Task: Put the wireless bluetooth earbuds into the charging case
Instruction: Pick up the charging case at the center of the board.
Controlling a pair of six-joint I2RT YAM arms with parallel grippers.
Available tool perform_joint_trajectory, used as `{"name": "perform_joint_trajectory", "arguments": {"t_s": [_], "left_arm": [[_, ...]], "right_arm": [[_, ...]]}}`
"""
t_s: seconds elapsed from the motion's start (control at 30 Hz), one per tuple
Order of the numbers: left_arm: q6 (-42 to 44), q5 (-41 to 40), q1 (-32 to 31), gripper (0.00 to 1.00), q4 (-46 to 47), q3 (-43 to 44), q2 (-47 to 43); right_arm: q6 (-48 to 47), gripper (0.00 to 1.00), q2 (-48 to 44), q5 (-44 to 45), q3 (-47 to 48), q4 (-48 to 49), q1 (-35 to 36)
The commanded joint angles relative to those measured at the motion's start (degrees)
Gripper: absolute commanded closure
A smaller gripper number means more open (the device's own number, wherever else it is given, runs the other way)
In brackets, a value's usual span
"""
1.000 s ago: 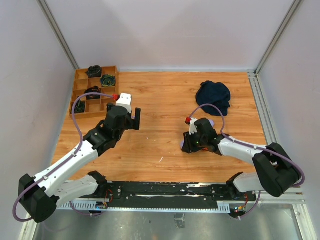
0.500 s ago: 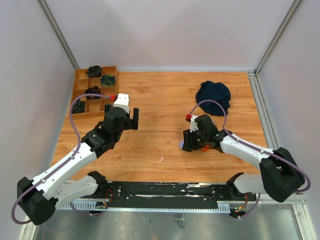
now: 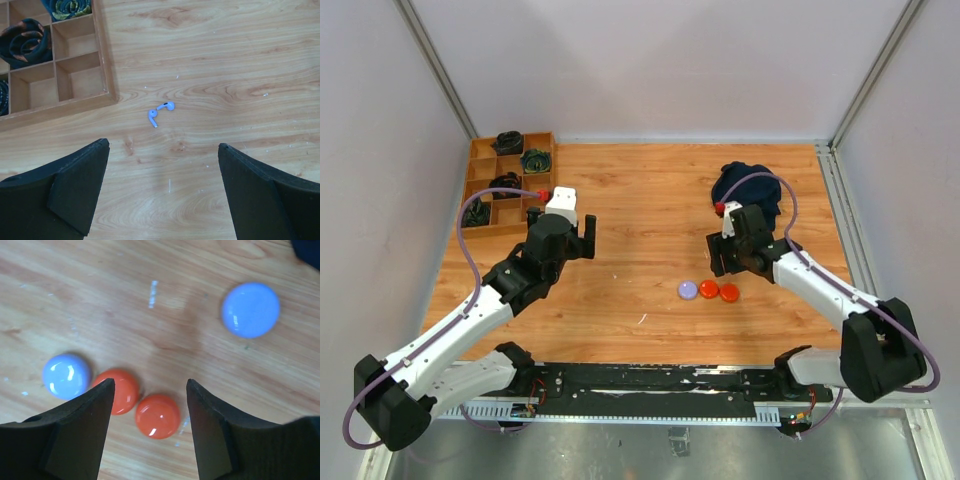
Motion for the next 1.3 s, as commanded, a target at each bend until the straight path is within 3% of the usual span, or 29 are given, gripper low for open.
{"name": "perform_joint_trajectory", "arguments": {"t_s": [0.0, 0.13, 0.47, 0.8, 1.27], "left_arm": [[-0.43, -1.42, 0.67, 0.04, 0.85, -0.13, -0.78], [-0.47, -1.04, 0.85, 0.04, 0.85, -0.13, -0.82], [-0.34, 0.12, 1.48, 0.04, 0.93, -0.13, -1.18], [-0.51, 1.88, 2.71, 0.04, 1.24, -0.14, -1.28], [-0.87, 3.14, 3.34, 0.04, 1.46, -0.29, -0.90]], "right_arm": [[-1.35, 0.39, 3.64, 5.31, 1.96, -0.28, -5.00], [-2.34, 0.35, 6.93, 6.49, 3.79, 2.39, -8.39], [-10.31, 0.23, 18.07, -0.88, 11.62, 5.88, -14.99], [-12.74, 0.24, 26.69, -7.96, 17.78, 1.04, -15.71], [-7.20, 0.29, 19.99, -11.93, 12.59, -3.96, -12.28]]}}
